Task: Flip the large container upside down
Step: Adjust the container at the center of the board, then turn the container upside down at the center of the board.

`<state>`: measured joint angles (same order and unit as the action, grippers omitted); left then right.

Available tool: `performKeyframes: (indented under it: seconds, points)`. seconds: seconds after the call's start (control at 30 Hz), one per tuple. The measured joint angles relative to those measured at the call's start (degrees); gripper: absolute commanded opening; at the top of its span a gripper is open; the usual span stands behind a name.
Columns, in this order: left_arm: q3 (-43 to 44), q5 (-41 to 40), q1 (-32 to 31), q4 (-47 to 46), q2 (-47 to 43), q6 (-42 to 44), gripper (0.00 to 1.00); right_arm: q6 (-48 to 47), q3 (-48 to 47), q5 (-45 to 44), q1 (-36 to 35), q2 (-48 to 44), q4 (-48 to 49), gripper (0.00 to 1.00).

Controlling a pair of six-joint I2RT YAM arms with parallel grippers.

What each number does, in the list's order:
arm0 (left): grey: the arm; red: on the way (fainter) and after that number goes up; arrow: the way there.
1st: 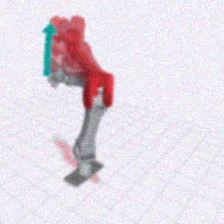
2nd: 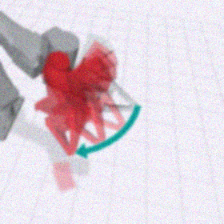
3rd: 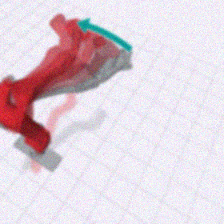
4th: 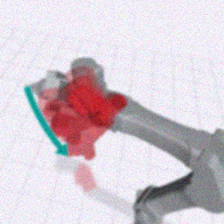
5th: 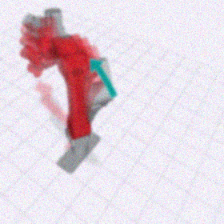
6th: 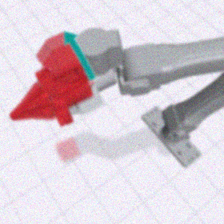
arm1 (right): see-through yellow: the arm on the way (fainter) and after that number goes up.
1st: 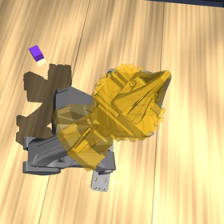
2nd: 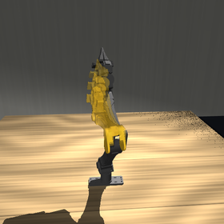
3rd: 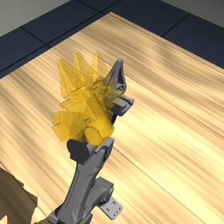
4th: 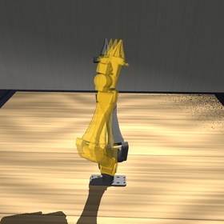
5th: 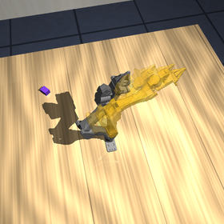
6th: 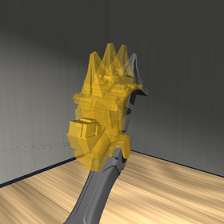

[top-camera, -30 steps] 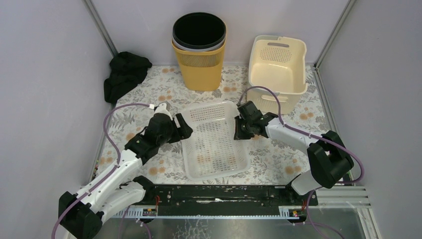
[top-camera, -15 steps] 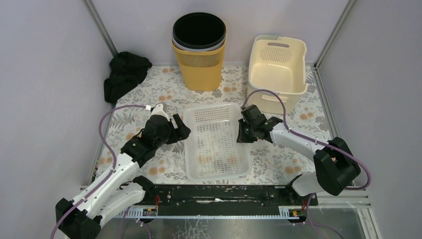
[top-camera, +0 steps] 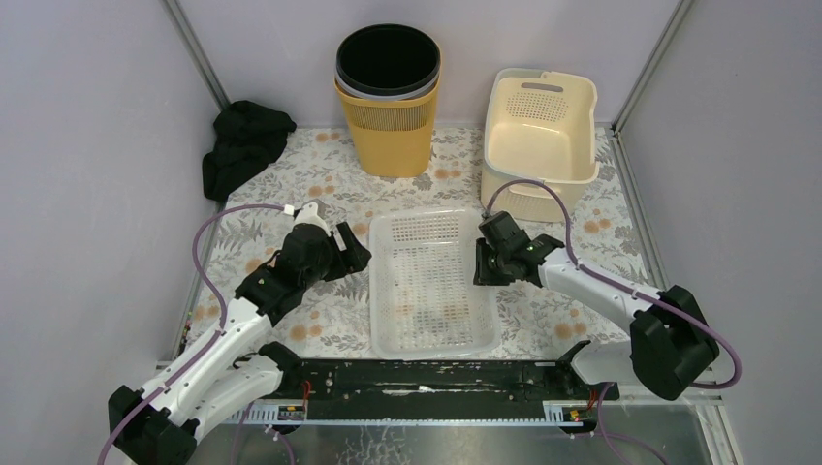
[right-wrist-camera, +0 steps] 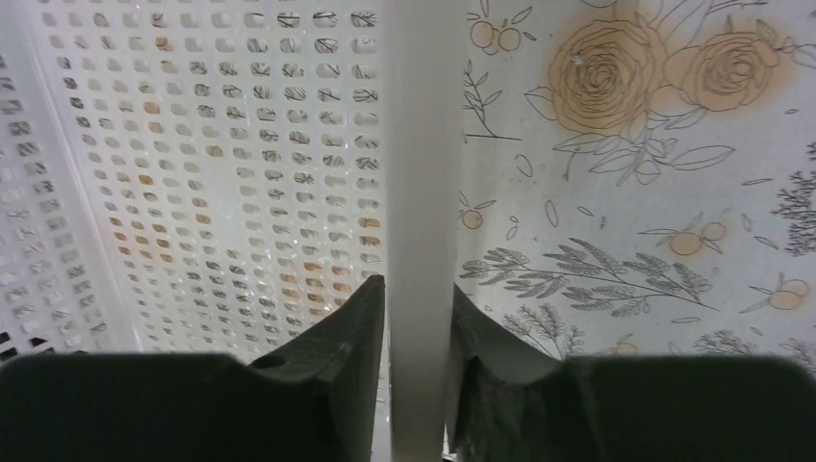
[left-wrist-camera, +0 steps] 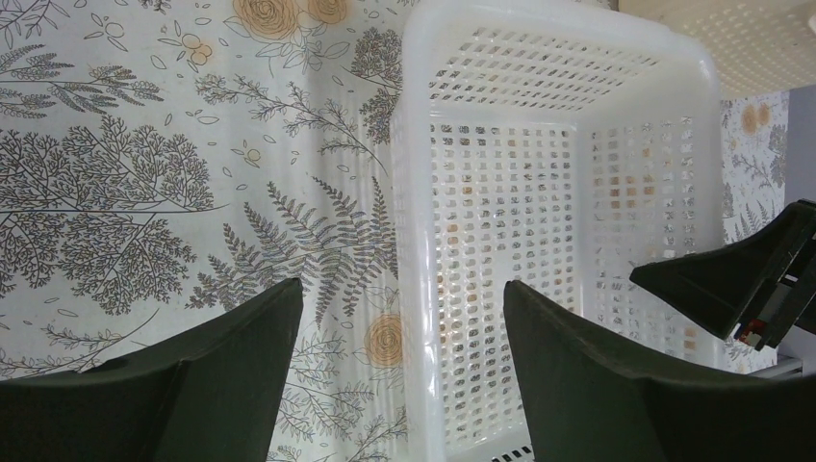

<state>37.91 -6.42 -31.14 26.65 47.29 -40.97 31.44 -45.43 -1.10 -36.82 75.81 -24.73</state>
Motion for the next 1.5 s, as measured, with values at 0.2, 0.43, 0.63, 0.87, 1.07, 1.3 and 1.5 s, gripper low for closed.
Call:
performKeyframes:
  seconds: [0.2, 0.43, 0.63, 0.87, 1.07, 1.3, 1.5]
  points:
    - [0.00, 0.02, 0.00, 0.00, 0.00, 0.00, 0.84, -0.79, -0.04, -2.95, 0.00, -2.16, -2.75, 0.65]
    - [0.00, 0.02, 0.00, 0.00, 0.00, 0.02, 0.84, -1.33, -2.27, -5.57, 0.00, -5.20, -7.17, 0.74]
    - [0.02, 0.07, 0.00, 0.02, 0.02, 0.17, 0.87, -1.66, -5.55, -5.05, 0.00, -7.21, -9.29, 0.75]
    - [0.96, 0.13, 0.00, 0.09, 0.02, 0.63, 0.95, -1.73, -7.67, 1.03, 0.00, -7.52, -8.85, 0.78]
    - [2.43, 0.44, 0.00, 0.98, -0.68, 0.72, 1.00, -1.57, -8.46, 8.79, -1.07, -6.56, -6.21, 0.99]
    - [4.04, 0.39, 0.00, 2.67, -3.80, 0.68, 1.00, 0.11, -9.14, 18.12, -2.97, -4.37, 0.76, 1.00]
    - [7.06, -0.02, 0.00, 6.27, -6.10, 0.68, 1.00, 3.30, -10.25, 24.83, -3.37, -3.15, 7.08, 1.00]
